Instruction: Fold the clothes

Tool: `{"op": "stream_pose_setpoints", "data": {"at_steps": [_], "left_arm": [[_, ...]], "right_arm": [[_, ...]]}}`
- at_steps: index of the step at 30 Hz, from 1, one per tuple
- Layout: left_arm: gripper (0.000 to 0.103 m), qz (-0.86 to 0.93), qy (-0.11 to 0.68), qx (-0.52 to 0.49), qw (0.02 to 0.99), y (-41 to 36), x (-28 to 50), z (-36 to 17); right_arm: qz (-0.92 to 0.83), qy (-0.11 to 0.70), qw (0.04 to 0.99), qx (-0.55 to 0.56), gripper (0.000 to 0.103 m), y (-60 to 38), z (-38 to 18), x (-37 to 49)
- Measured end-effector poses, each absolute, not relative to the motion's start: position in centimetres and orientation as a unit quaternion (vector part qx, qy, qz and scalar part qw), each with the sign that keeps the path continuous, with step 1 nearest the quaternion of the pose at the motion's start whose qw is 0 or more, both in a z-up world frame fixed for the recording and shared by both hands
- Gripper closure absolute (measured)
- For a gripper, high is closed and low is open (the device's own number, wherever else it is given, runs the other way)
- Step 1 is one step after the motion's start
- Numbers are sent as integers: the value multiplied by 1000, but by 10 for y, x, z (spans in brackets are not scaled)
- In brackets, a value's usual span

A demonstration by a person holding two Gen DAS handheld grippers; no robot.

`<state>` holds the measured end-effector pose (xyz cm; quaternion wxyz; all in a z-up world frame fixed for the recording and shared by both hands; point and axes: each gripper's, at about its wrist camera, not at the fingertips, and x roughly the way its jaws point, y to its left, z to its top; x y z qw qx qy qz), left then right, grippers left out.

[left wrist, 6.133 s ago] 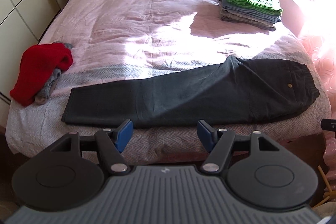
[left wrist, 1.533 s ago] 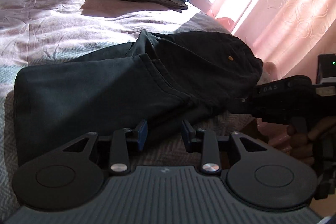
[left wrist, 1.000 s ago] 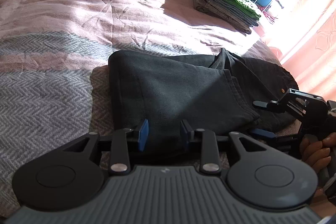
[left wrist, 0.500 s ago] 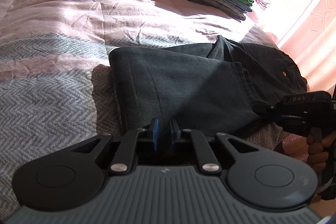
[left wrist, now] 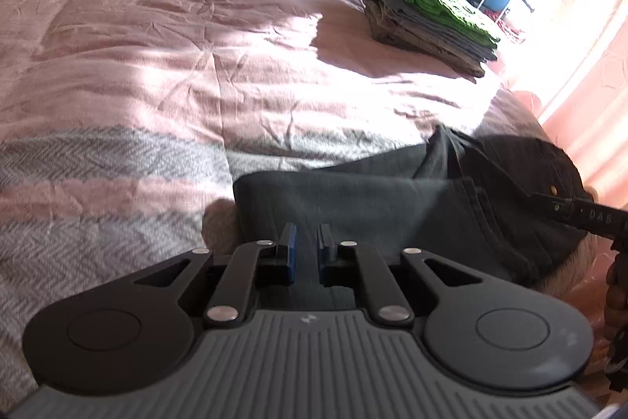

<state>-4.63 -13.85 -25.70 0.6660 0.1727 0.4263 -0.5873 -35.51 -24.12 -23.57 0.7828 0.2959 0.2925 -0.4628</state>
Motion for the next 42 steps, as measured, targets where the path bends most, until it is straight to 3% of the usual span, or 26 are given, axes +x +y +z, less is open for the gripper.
{"op": "stream_pose_setpoints", "data": {"at_steps": [3,8,10,19,25,29,30,33,38,42], "left_arm": [[96,-584,408,172,681,-168,-39,-275],[96,-583,371,216,690,-184,-47,-325],[96,-587,348,213,699,-176,-53,-333],[98,-609,324,142,710,-94,-87,-279],[97,-587,295,126,743,-40,-134,-311],[97,-532,303,113,783,-23,-157,-289],[90,-525,303,114,787,-17,-165,-280],[81,-518,300,113,793,2,-191,-266],[64,-500,322,137,792,24,-235,-262],[58,-501,308,165,792,39,-267,-254]], "right_arm": [[-421,325,812,239,66,-252,-259,-310],[-411,384,811,159,67,-256,-331,-280],[-406,365,827,131,67,-248,-349,-290],[-377,268,866,187,67,-212,-269,-355],[-362,280,878,141,66,-162,-306,-368],[-383,254,872,169,66,-148,-296,-386],[-384,255,868,184,66,-142,-287,-394],[-390,242,863,212,26,-125,-269,-424],[-427,253,837,229,25,-102,-255,-462],[-452,257,825,224,10,-86,-245,-479]]}}
